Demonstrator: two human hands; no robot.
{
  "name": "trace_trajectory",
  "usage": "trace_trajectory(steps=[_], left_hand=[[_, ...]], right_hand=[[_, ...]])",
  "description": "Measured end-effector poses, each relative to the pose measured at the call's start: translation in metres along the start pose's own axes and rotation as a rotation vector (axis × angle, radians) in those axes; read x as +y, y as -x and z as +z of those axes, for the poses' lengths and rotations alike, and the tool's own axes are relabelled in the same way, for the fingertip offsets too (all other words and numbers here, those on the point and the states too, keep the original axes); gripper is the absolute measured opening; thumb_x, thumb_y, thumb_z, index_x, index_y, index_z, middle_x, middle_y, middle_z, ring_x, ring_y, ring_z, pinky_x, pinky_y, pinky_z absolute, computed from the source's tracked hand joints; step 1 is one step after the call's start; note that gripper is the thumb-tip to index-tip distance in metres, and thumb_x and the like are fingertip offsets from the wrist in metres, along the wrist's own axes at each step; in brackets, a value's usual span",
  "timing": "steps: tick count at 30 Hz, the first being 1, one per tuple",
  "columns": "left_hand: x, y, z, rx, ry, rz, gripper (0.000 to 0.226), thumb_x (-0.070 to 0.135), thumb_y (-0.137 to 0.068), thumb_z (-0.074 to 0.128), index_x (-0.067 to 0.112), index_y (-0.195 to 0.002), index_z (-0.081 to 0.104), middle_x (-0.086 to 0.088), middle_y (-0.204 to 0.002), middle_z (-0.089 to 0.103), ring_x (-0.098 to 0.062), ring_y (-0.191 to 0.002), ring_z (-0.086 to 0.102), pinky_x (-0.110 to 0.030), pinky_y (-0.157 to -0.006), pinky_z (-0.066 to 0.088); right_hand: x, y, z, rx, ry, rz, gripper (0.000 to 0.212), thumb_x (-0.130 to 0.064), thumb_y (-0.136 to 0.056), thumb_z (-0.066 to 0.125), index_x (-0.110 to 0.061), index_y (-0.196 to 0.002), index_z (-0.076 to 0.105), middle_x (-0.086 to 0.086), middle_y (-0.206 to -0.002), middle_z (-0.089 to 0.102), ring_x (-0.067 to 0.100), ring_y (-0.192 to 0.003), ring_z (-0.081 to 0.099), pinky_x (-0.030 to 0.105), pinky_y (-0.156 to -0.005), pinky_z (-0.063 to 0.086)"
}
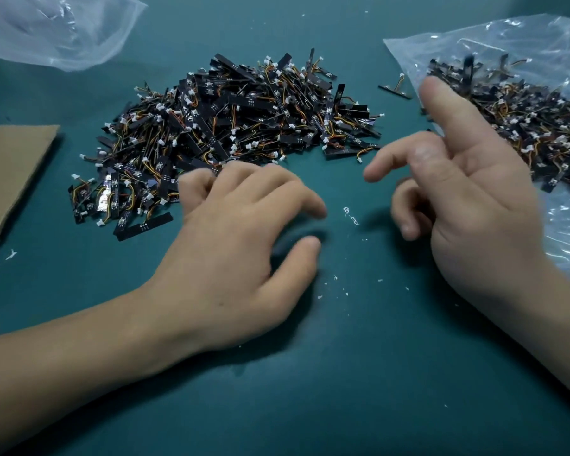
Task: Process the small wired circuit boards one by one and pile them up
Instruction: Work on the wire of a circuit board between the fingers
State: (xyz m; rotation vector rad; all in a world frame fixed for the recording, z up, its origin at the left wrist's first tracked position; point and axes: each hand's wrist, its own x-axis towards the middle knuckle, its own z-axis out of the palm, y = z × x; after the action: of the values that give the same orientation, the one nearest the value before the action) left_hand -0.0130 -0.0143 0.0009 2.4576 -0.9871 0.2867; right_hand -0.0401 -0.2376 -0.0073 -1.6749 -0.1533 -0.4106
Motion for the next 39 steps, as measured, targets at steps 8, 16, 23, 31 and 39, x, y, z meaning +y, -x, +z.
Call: trace_trajectory(steps=[8,16,23,31,39], left_hand=[[0.007,0.005,0.002,-0.264,-0.316,-0.251,0.060,0.067,-0.092,0.031,0.030,-0.138,0.041,-0.002,-0.136,0.036,-0.029,-0.116,0.035,-0.049,-0.090,0.032],[0.002,0.004,0.002,-0.236,-0.063,0.000,0.046,0.045,-0.096,0.046,0.021,-0.135,0.049,0.004,-0.134,0.048,-0.021,-0.124,0.044,-0.034,-0.106,0.033],[-0.010,-0.001,0.007,0.018,0.257,0.134,0.036,-0.013,-0.083,0.070,0.012,-0.109,0.071,0.004,-0.102,0.070,-0.010,-0.098,0.065,-0.021,-0.090,0.050],[-0.019,-0.001,0.013,0.103,0.609,0.237,0.012,0.008,-0.094,0.069,0.020,-0.096,0.070,0.006,-0.098,0.064,-0.026,-0.094,0.070,-0.043,-0.078,0.055],[-0.013,-0.001,-0.002,0.056,0.721,0.004,0.015,0.023,-0.091,0.059,0.018,-0.104,0.055,0.001,-0.095,0.064,-0.023,-0.091,0.063,-0.033,-0.083,0.048]], right_hand=[[-0.002,0.009,0.006,-0.311,0.392,-0.051,0.018,-0.016,-0.099,0.059,-0.024,-0.106,0.074,-0.009,-0.070,0.071,0.003,-0.059,0.062,0.006,-0.061,0.039],[-0.006,0.010,0.008,-0.291,0.465,-0.056,0.015,-0.019,-0.097,0.062,-0.025,-0.100,0.075,-0.007,-0.069,0.070,0.014,-0.064,0.064,0.013,-0.060,0.043],[-0.005,0.007,0.008,-0.146,0.451,-0.020,0.011,-0.022,-0.093,0.065,-0.026,-0.101,0.072,-0.015,-0.076,0.065,0.008,-0.062,0.055,0.013,-0.062,0.040],[-0.012,0.004,0.008,-0.491,0.522,-0.043,0.022,-0.029,-0.097,0.059,-0.024,-0.112,0.074,-0.016,-0.095,0.069,0.014,-0.087,0.065,0.027,-0.077,0.048],[-0.011,0.006,0.010,-0.329,0.581,-0.128,0.007,-0.026,-0.090,0.071,-0.024,-0.085,0.066,-0.017,-0.074,0.061,0.004,-0.069,0.057,0.010,-0.064,0.039]])
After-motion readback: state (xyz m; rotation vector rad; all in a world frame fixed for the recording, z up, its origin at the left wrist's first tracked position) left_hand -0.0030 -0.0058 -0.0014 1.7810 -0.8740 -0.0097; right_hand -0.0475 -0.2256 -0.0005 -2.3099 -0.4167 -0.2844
